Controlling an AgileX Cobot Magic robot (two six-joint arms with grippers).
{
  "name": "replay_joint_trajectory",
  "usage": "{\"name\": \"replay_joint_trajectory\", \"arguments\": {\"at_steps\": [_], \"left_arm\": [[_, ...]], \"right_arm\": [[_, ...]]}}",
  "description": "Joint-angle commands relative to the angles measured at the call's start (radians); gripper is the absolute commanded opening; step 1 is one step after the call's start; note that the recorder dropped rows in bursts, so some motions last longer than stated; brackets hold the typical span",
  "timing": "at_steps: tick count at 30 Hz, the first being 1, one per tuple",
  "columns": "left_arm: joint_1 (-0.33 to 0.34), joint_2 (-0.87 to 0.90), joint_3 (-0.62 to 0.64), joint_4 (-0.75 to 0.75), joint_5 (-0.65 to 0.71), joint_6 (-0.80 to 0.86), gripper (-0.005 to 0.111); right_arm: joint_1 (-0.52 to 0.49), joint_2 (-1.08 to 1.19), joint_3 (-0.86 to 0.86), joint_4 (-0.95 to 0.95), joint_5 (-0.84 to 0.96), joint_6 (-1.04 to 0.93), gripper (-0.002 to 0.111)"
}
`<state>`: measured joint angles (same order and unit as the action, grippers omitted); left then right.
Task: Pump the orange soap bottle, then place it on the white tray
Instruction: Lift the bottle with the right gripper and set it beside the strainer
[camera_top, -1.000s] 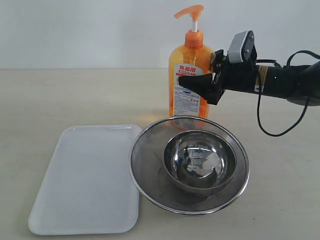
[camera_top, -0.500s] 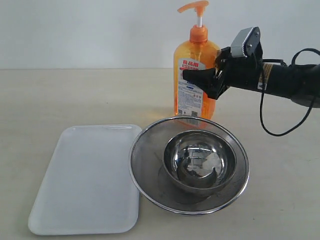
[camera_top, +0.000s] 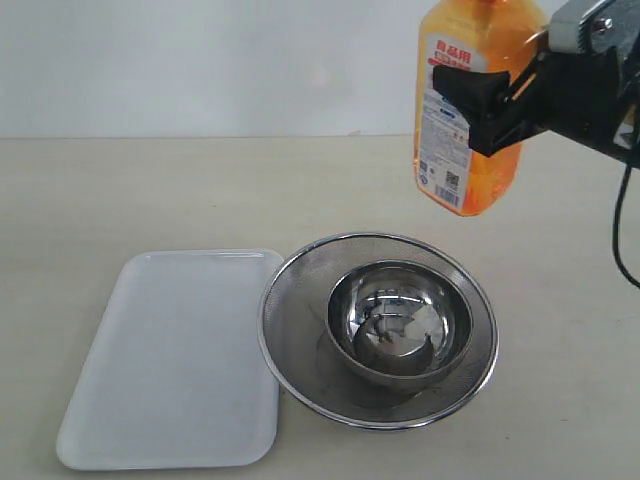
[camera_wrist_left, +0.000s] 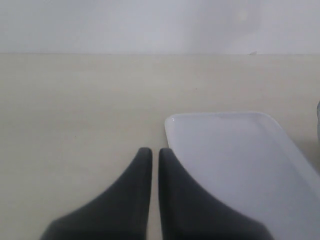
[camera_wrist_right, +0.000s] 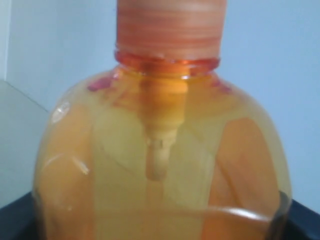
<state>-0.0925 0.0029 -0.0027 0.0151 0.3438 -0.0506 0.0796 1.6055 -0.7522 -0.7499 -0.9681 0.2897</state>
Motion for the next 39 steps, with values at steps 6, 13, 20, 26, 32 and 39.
{"name": "replay_joint_trajectory", "arguments": {"at_steps": [6,13,20,26,32,39], "left_arm": [[0.004,-0.003,0.003,0.005,-0.003,-0.009,0.005],[0.004,-0.003,0.003,0.005,-0.003,-0.009,0.005],[0.004,-0.003,0.003,0.005,-0.003,-0.009,0.005],[0.004,-0.003,0.003,0.005,-0.003,-0.009,0.005],[0.004,-0.003,0.003,0.005,-0.003,-0.009,0.005],[0.004,-0.003,0.003,0.005,-0.003,-0.009,0.005]], "right_arm": [[-0.001,-0.352,0.255,0.180,0.096,-0.075,0.000],[-0.001,-0.469,0.452,0.277,0.110,-0.185,0.000],[-0.001,-0.467,0.590,0.430,0.034,-0.264,0.000],[-0.001,-0.467,0.660,0.504,-0.030,-0.323,0.000],[0.034,-0.465,0.660,0.509,-0.025,-0.394,0.000],[0.228,-0.359,0.660,0.750,-0.123,-0.586,0.000]]}}
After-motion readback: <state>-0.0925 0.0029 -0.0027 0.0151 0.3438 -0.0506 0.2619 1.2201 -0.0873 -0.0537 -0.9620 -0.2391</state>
